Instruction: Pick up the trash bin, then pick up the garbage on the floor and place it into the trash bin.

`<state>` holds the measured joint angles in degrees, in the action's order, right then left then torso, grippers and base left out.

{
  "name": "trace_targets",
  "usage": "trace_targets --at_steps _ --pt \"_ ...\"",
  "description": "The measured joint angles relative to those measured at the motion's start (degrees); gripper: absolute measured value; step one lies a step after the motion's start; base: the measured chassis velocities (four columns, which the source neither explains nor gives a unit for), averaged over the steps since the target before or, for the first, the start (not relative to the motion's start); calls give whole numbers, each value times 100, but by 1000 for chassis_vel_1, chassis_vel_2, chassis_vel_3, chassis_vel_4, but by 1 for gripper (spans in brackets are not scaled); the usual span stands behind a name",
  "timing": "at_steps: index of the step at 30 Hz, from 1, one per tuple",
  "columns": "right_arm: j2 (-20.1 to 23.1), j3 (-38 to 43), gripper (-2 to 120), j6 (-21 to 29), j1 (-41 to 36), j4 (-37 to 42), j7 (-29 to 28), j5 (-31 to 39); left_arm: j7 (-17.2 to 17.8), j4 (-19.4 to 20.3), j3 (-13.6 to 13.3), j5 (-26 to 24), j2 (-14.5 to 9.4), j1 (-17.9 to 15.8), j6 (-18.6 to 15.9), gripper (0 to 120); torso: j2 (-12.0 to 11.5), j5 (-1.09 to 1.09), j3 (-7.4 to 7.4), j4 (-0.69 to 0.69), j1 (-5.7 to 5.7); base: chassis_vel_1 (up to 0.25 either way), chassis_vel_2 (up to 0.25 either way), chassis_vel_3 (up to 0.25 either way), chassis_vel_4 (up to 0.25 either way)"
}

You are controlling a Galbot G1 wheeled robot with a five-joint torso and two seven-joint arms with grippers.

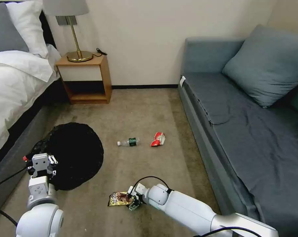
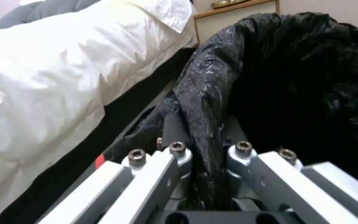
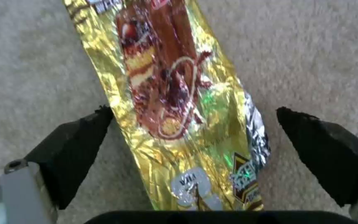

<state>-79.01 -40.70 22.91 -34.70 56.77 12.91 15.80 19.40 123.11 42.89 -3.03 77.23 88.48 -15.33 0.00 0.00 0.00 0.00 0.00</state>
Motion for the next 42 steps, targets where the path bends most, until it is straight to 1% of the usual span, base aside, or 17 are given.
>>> trace_targets --at_steps 6,11,14,16,18,20,21,24,25,26,29,30,32,34,35,37,42 --pt "-4 49 100 -50 -2 -81 96 -86 -10 -72 7 2 -34 -24 28 4 0 0 0 0 0 0 0 0 0" --pt "12 83 88 -109 1 -108 177 -115 -10 -76 9 -29 -77 -69 29 4 0 1 0 1 0 0 0 0 0" --pt "23 110 78 -159 12 -115 269 -157 -10 -82 -10 -32 -76 -79 27 4 1 1 0 0 0 0 0 0 0" --pt "24 111 74 -161 12 -112 283 -158 -10 -87 -12 -32 -72 -79 27 4 1 0 0 1 0 0 0 0 0" --pt "26 112 64 -165 10 -102 297 -159 -11 -105 -21 -31 -62 -72 27 4 1 0 0 1 0 0 0 0 0" --pt "29 112 62 -165 7 -97 294 -163 -11 -105 -22 -31 -60 -69 27 4 1 1 0 1 0 0 0 0 0" --pt "42 112 56 -164 2 -72 295 -164 -11 -106 -22 -29 -57 -63 27 4 1 0 0 1 0 0 0 0 0" --pt "58 105 49 -159 -5 -32 299 -163 -12 -106 -22 -28 -54 -52 27 4 1 1 0 1 0 0 0 0 0" --pt "85 104 42 -151 -4 -10 297 -165 -15 -105 -19 -27 -54 -44 28 4 1 0 0 1 0 0 0 0 0" --pt "85 104 42 -151 -4 -10 297 -165 -15 -105 -19 -27 -54 -44 28 4 1 0 0 1 0 0 0 0 0" --pt "147 103 26 -125 2 64 298 -163 -19 -105 -17 -26 -55 -38 31 4 1 -1 0 0 0 0 0 0 0" --pt "147 103 26 -125 2 64 298 -163 -19 -105 -17 -26 -55 -38 31 4 1 -1 0 0 0 0 0 0 0" --pt "185 109 14 -119 7 113 301 -161 -20 -109 -17 -22 -58 -45 33 4 1 -1 0 -1 0 0 0 0 0" --pt "201 115 11 -119 9 135 302 -161 -20 -112 -17 -21 -58 -46 33 4 1 -1 0 -1 0 0 0 0 0" --pt "232 134 4 -116 9 180 305 -160 -20 -116 -19 -16 -55 -47 33 4 1 -1 1 -1 0 0 0 0 0" --pt "254 155 0 -114 7 221 308 -158 -20 -116 -20 -14 -52 -47 33 4 1 -1 0 0 0 0 0 0 0" --pt "343 268 0 -102 -2 394 316 -148 -20 -116 -17 -3 -48 -38 39 4 0 -1 0 -1 0 0 0 0 0"
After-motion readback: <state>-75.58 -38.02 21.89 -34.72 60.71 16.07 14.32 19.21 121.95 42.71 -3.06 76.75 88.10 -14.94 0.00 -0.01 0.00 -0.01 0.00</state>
